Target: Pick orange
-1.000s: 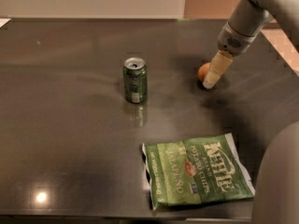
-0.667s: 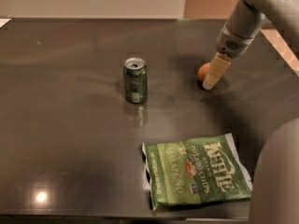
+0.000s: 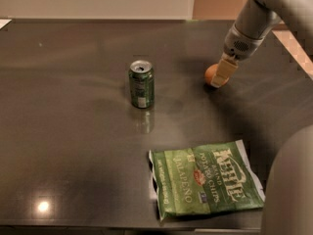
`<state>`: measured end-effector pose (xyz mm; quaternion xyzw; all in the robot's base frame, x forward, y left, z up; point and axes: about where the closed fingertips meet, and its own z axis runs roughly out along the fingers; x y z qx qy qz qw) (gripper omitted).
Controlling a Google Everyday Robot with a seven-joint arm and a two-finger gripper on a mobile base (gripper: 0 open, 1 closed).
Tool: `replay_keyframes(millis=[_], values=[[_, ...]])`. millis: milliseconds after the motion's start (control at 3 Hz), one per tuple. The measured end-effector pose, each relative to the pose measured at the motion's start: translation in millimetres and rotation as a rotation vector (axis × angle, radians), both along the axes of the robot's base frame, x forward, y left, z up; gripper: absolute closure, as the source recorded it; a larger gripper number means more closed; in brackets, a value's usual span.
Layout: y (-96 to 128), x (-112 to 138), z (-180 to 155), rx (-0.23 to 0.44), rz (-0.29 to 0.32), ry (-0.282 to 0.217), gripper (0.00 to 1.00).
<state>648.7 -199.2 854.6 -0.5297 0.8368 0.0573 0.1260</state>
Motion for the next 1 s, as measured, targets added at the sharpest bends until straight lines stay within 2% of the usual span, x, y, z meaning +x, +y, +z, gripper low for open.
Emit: replay_keyframes(millis=[333, 667, 1000], values=[[9, -5, 14, 0.001, 0.028, -0.009, 0.87], [18, -12, 40, -0.003, 0.057, -0.015, 1.0], [33, -16, 70, -0.007, 0.094, -0.035, 1.0]])
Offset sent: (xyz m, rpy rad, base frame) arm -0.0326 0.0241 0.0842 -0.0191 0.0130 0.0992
